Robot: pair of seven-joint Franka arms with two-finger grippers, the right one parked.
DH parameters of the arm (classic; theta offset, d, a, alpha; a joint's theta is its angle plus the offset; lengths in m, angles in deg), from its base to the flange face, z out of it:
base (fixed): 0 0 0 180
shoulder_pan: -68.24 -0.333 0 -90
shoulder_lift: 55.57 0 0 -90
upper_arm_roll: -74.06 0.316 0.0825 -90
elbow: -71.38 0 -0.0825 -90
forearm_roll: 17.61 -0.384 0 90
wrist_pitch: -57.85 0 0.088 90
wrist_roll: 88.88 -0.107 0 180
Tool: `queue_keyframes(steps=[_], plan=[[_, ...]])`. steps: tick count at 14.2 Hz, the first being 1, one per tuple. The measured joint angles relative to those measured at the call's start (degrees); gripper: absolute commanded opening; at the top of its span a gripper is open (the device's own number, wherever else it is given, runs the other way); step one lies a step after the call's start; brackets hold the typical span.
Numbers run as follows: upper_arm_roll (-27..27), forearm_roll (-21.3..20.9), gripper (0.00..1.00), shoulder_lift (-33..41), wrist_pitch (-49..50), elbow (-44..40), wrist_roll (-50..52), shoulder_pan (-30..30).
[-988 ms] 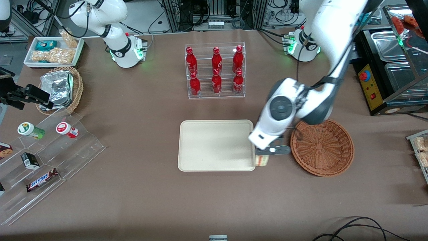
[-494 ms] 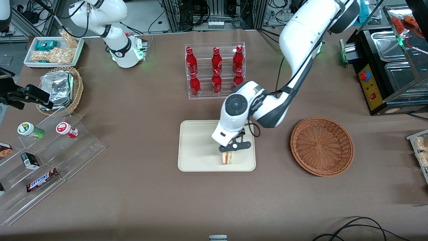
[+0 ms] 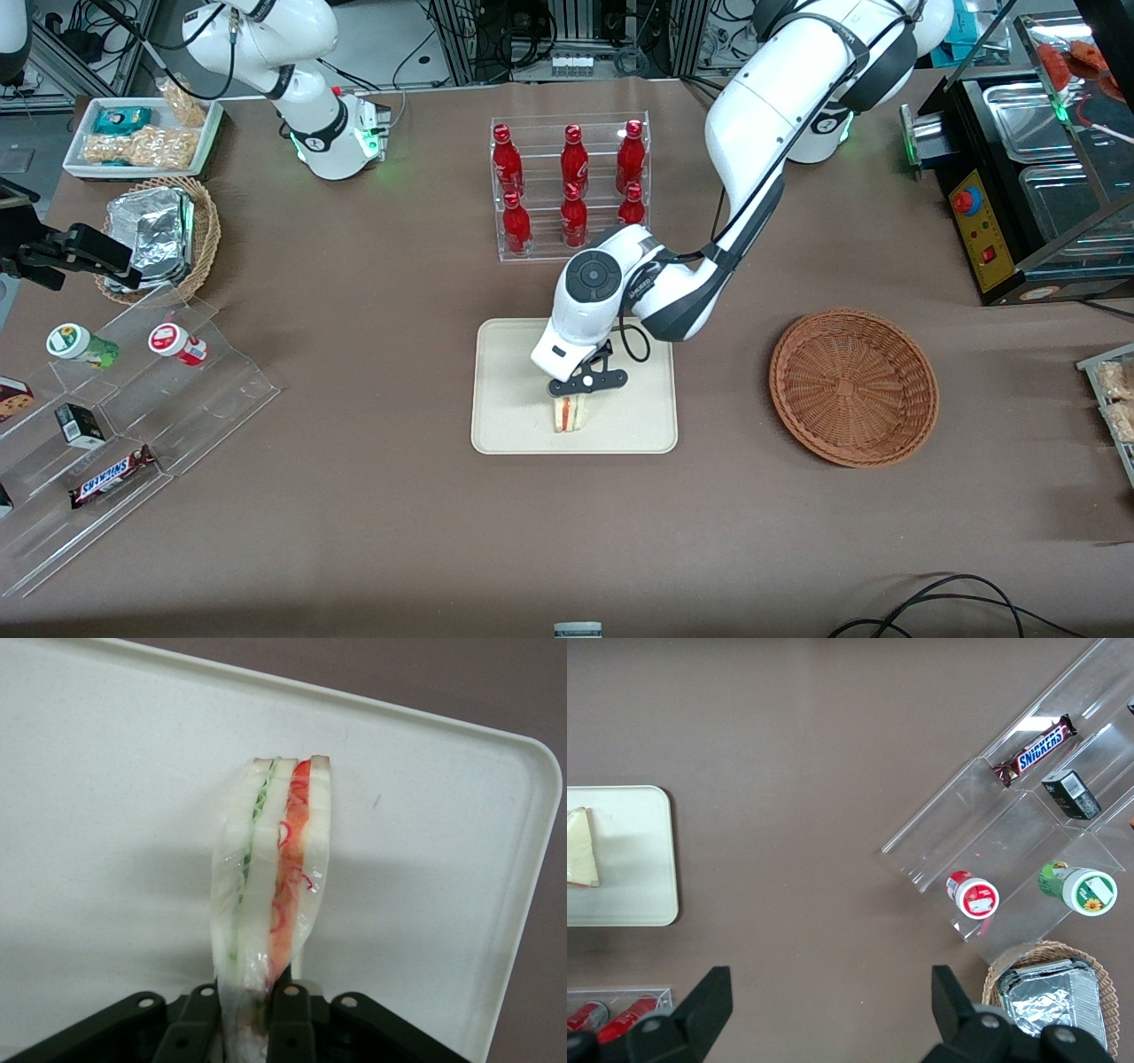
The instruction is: Place sandwich from basket to tray
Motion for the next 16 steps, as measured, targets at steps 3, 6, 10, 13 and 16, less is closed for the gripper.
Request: queue_keyframes(steps=[3,6,10,13,16], plan=[[0.0,-0.2,1.0,1.6,1.3,-0.6,0.6,0.3],[0.4,-0.2,1.0,7.8,10.0,-0.8,1.0,-0.1],[3.2,-0.5,1.0,19.6,22.8,0.3,0.8,-1.4],[3.7,-0.5,1.0,25.0,30.2,2.8,-2.0,-6.0],[3.8,-0.5,1.0,26.3,32.8,5.3,-6.5,-11.6]])
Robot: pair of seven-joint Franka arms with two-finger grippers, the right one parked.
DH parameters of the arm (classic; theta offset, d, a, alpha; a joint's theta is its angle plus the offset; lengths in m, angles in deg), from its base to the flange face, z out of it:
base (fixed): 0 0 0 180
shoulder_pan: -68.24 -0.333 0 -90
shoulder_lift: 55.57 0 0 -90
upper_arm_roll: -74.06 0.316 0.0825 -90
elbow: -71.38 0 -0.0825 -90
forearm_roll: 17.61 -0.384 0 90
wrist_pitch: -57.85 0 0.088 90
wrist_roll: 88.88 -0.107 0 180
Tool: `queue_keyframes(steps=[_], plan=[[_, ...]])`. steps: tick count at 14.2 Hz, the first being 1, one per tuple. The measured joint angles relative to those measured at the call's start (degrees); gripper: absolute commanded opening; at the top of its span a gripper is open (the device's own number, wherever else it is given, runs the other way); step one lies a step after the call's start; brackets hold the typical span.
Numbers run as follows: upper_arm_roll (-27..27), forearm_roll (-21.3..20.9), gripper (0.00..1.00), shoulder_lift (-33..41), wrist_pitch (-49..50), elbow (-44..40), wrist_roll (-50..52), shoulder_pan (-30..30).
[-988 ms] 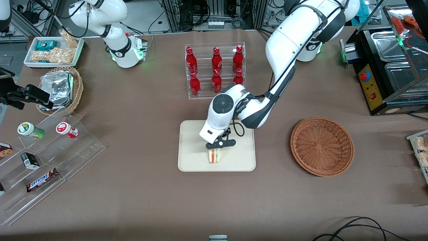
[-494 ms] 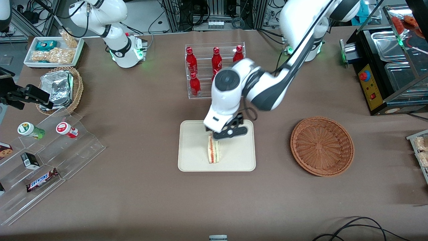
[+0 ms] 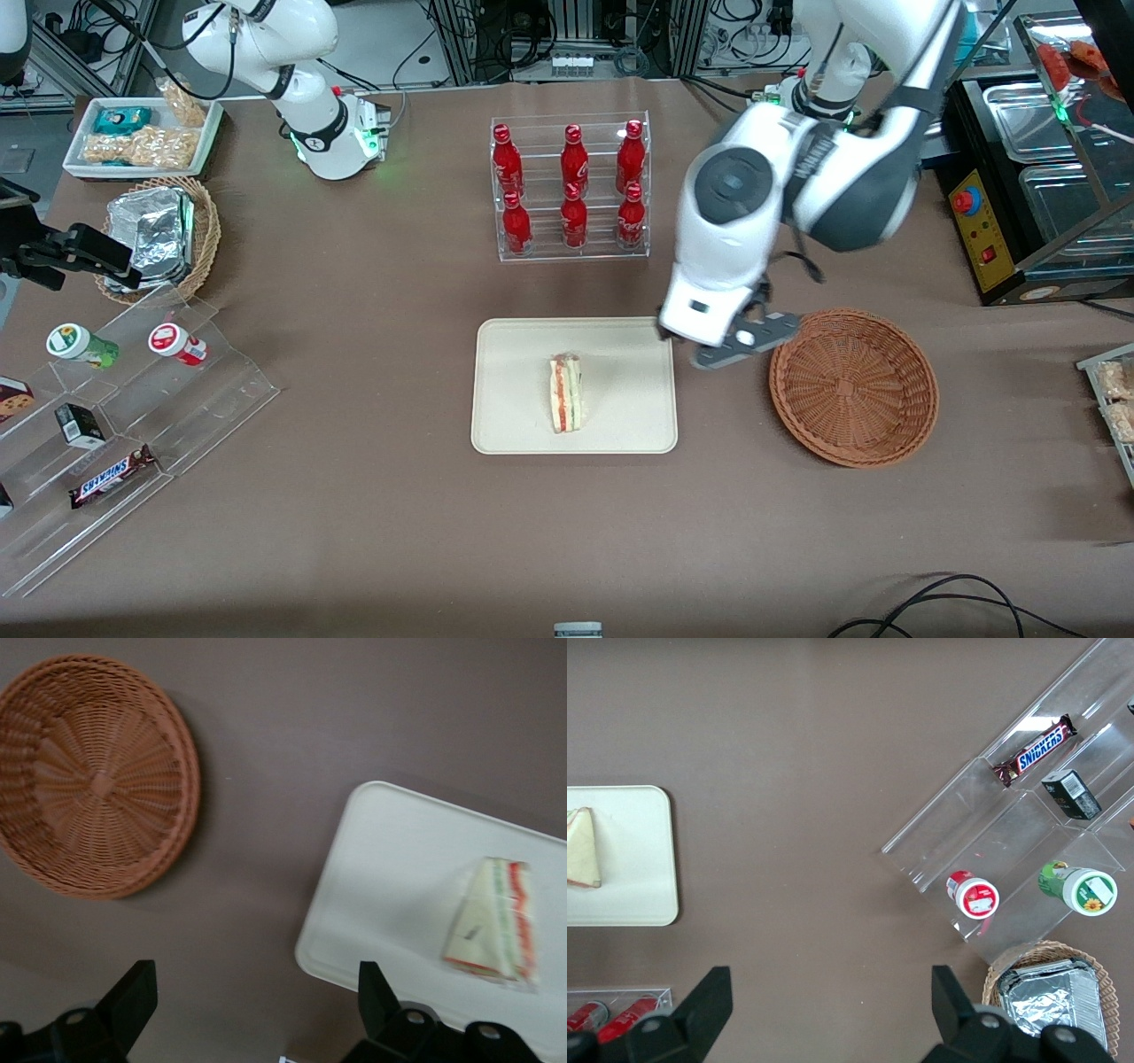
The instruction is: Place sandwich from basket to tray
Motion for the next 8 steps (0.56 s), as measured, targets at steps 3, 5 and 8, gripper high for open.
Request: queue_keyframes(steps=[3,5,8], plan=[[0.1,0.0,1.0,3.8,0.3,5.6,-7.5,-6.1],[0.2,0.4,1.0,8.3,0.5,10.4,-12.6,-10.5],[0.2,3.5,1.0,14.6,2.8,15.6,-23.0,-16.4]])
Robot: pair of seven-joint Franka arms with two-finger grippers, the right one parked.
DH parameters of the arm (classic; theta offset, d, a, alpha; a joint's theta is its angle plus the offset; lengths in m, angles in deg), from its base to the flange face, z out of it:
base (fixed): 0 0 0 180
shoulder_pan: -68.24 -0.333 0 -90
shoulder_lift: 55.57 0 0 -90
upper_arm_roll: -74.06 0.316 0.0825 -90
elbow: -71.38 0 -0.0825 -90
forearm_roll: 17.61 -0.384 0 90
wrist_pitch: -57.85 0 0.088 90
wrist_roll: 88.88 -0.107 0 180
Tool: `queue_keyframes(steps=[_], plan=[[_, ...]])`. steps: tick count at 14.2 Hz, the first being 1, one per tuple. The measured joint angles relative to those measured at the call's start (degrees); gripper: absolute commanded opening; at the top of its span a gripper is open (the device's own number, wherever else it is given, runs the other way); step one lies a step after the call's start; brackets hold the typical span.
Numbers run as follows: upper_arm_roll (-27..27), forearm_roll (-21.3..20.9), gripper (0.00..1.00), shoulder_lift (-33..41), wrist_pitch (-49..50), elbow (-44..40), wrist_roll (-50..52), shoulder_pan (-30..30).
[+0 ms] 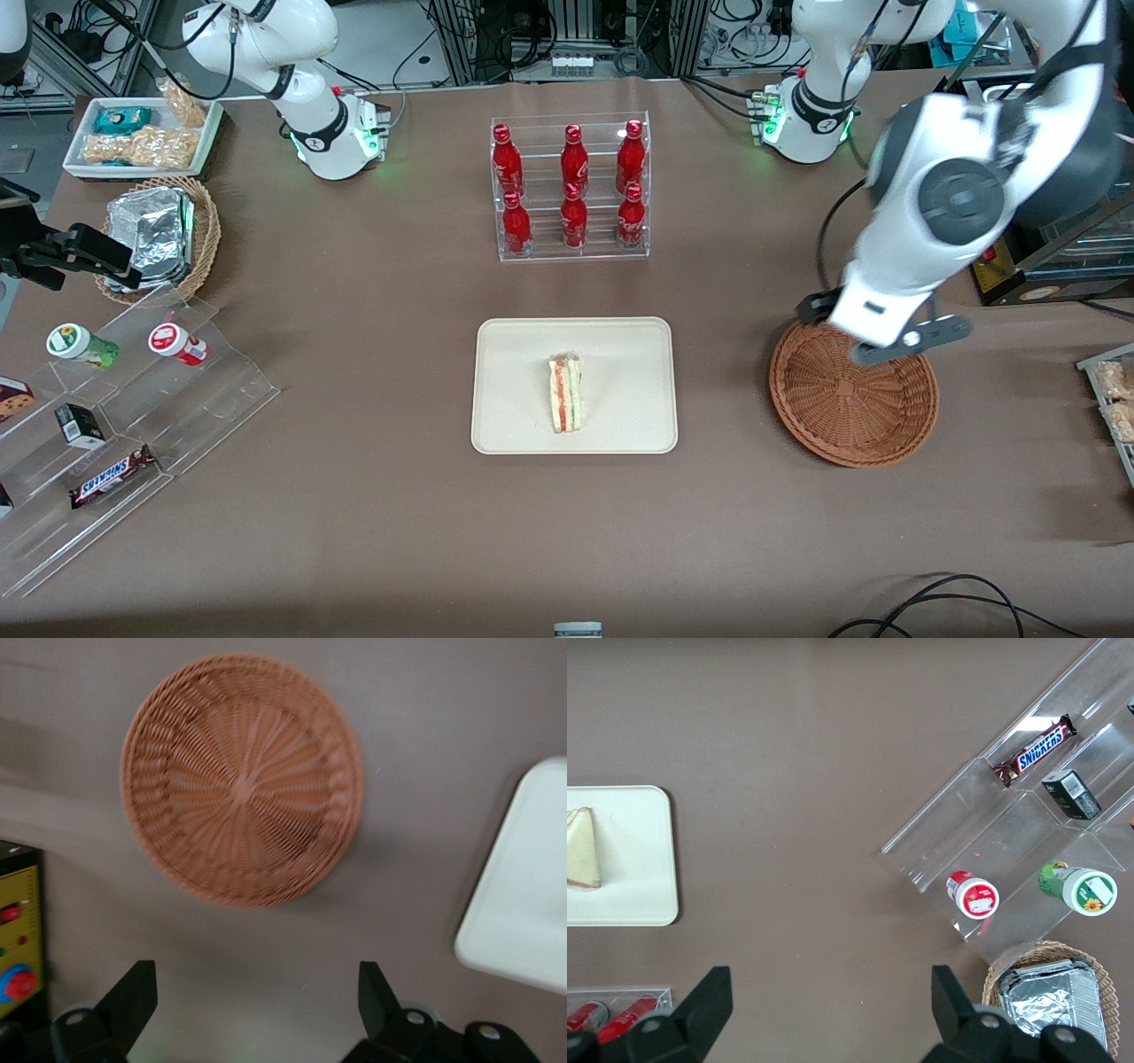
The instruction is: Place sandwich from basket to tray
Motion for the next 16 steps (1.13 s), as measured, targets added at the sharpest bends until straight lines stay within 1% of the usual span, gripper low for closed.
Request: queue_keyframes(steps=[3,6,9,13,16], plan=[[0.1,1.6,1.0,3.5,2.5,1.2,-9.0,-4.5],[0.8,2.6,1.0,5.8,2.8,1.2,-15.7,-5.6],[3.9,2.7,1.0,8.0,2.7,1.0,-21.2,-4.4],[11.1,2.9,1.0,9.2,2.5,-0.8,-25.8,0.7],[12.0,4.5,1.0,9.2,2.5,-1.9,-26.3,1.3]])
